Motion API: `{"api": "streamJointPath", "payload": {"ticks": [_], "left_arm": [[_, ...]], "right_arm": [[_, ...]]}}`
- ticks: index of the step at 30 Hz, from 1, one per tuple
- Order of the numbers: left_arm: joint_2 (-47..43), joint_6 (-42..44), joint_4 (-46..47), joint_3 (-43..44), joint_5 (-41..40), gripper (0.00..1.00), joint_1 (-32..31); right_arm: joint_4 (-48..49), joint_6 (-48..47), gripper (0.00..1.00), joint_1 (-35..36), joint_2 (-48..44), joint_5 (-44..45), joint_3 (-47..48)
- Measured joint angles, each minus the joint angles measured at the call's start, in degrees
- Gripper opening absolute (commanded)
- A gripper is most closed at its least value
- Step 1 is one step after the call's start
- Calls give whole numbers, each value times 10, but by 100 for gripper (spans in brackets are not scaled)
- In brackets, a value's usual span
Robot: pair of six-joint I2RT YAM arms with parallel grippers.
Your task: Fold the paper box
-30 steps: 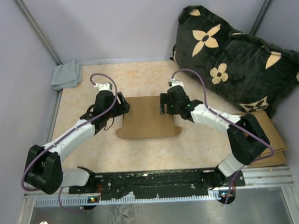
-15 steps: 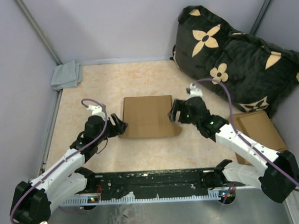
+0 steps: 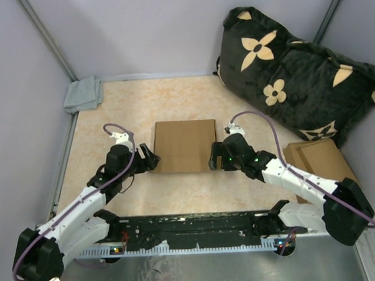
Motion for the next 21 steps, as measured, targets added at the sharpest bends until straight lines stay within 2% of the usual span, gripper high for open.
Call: {"api": "streamJointPath", "payload": {"ticks": [11, 21], "left_arm": [[104, 11, -9, 39, 2, 77, 0], [109, 15, -37, 47, 28, 74, 0]], "right_arm": [[0, -1, 89, 0, 72, 5, 35], [15, -6, 86, 15, 101, -13, 40]]}}
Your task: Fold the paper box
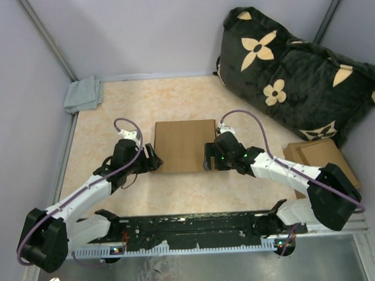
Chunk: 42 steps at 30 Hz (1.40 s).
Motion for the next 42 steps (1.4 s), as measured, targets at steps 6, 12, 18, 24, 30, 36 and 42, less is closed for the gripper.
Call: {"api": "streamJointPath", "payload": {"ticks": [6, 12, 18, 24, 30, 36, 42], "left_arm": [[0, -1, -4, -1, 13, 72, -3], [-1, -1, -5, -1, 33, 69, -5], [-10, -1, -18, -1, 54, 67, -6], [-31, -2, -48, 3, 65, 66, -6], [-40, -3, -73, 26, 70, 66, -6], [-42, -3, -76, 29, 72, 65, -6], [-36, -5, -76, 29, 87, 65, -6]], "right_arm": [[12, -6, 81, 5, 15, -7, 0], [13, -11, 77, 8, 15, -12, 0], [9, -14, 75, 9, 15, -24, 9], [7, -14, 73, 11, 15, -37, 11], [-8, -15, 73, 11, 10, -36, 19], [-20, -19, 73, 11, 8, -31, 23], [-23, -22, 72, 11, 8, -27, 23]]}}
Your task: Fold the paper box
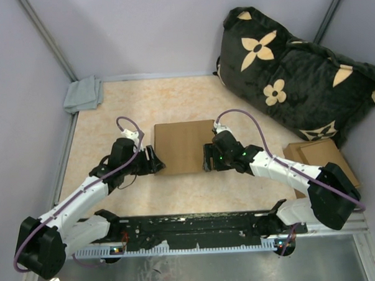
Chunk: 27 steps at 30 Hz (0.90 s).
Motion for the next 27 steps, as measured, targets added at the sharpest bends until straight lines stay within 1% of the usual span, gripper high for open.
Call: {"api": "streamJointPath", "payload": {"ticks": [18, 27], "left_arm": [[0, -7, -28, 17, 40, 62, 0], [0, -14, -28, 17, 53, 62, 0]], "right_arm": [[-21, -2, 72, 0, -5, 9, 7], [-51, -2, 72, 0, -13, 20, 33]]}}
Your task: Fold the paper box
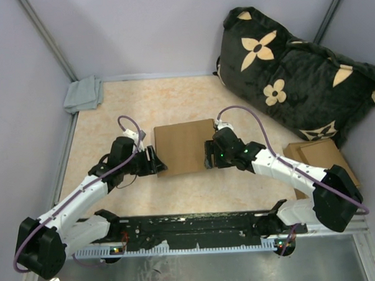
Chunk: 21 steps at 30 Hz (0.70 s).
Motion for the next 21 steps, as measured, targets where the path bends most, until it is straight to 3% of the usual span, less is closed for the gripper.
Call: {"api": "streamJointPath", "payload": {"ticks": [21], "left_arm": [[30, -30, 13, -3, 21, 62, 0]], "right_arm": [[-20, 2, 72, -1, -1, 6, 3]]}}
